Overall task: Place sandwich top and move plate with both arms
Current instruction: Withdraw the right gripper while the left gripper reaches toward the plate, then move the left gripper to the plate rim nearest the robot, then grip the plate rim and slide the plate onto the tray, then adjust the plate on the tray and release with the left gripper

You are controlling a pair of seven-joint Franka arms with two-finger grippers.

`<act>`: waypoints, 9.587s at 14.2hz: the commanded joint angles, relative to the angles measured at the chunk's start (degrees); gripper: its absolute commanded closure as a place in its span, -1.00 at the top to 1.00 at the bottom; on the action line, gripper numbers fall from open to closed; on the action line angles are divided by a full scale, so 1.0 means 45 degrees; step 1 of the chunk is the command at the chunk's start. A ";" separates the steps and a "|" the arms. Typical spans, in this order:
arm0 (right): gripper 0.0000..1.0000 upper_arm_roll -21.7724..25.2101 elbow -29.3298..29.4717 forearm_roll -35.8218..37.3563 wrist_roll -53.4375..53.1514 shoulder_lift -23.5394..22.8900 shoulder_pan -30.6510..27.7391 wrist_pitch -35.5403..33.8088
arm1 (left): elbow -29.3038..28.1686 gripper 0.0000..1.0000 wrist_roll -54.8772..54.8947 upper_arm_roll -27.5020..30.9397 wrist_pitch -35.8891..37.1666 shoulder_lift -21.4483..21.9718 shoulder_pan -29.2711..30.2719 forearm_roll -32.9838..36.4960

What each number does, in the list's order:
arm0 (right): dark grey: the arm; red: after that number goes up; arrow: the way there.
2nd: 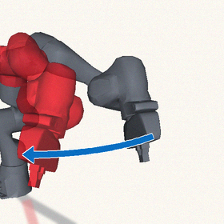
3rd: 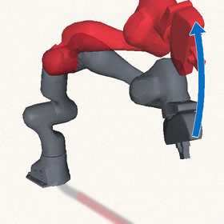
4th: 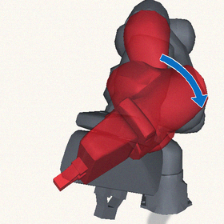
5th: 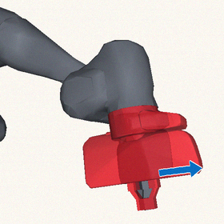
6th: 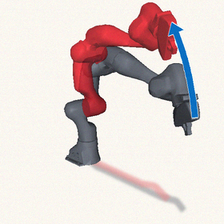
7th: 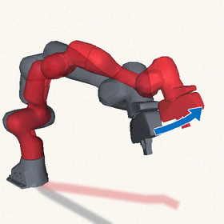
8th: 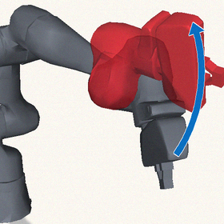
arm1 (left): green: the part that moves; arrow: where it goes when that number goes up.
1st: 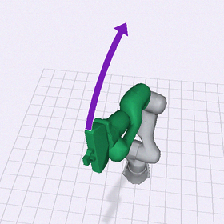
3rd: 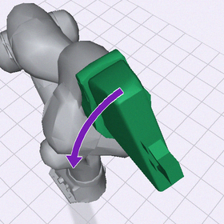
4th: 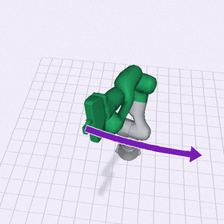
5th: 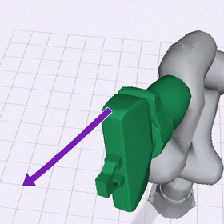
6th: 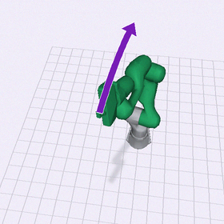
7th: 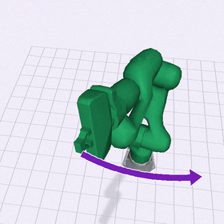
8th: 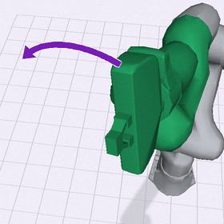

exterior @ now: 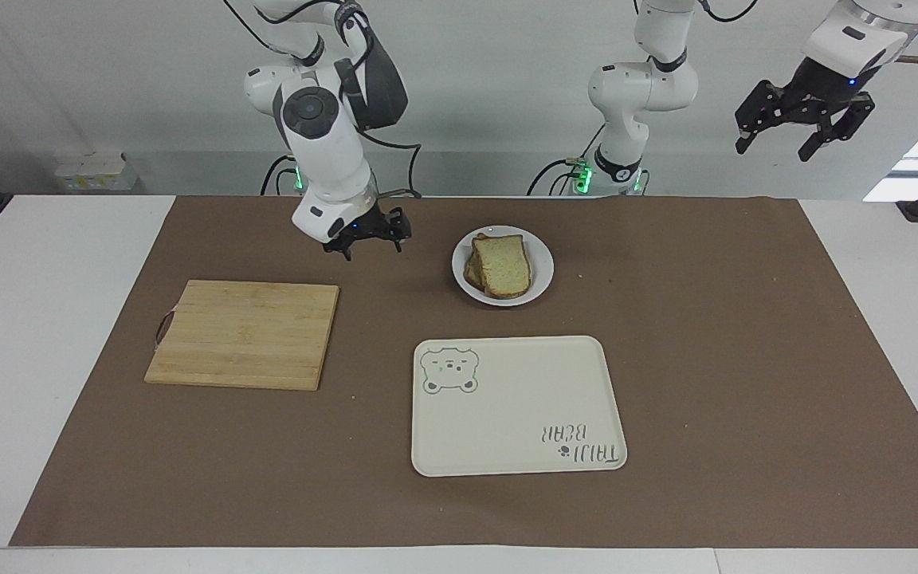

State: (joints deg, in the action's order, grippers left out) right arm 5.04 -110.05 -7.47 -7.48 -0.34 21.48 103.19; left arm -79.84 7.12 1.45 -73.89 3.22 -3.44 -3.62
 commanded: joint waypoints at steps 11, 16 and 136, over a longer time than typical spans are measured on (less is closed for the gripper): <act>1.00 -0.0124 0.0022 0.1250 0.2423 0.0759 -0.4517 -0.1467 | -0.7721 1.00 0.0020 0.0010 -0.5724 0.2232 -0.0931 -0.3489; 1.00 -0.0105 0.0293 0.1250 0.2345 0.0700 -0.5028 -0.1331 | -0.9423 1.00 0.0098 0.0010 -0.7347 0.2311 -0.1831 -0.4857; 1.00 -0.0300 0.4378 0.1875 0.2345 0.0974 -0.4715 -0.3440 | -0.4231 -0.16 0.3067 -0.1593 -0.9636 -0.7359 0.0295 -1.2012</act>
State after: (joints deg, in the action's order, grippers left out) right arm 3.86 -89.83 0.41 2.39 3.45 0.39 88.03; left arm -97.72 21.46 -6.16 -118.96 -32.74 -2.91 -60.31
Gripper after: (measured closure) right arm 0.000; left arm 0.573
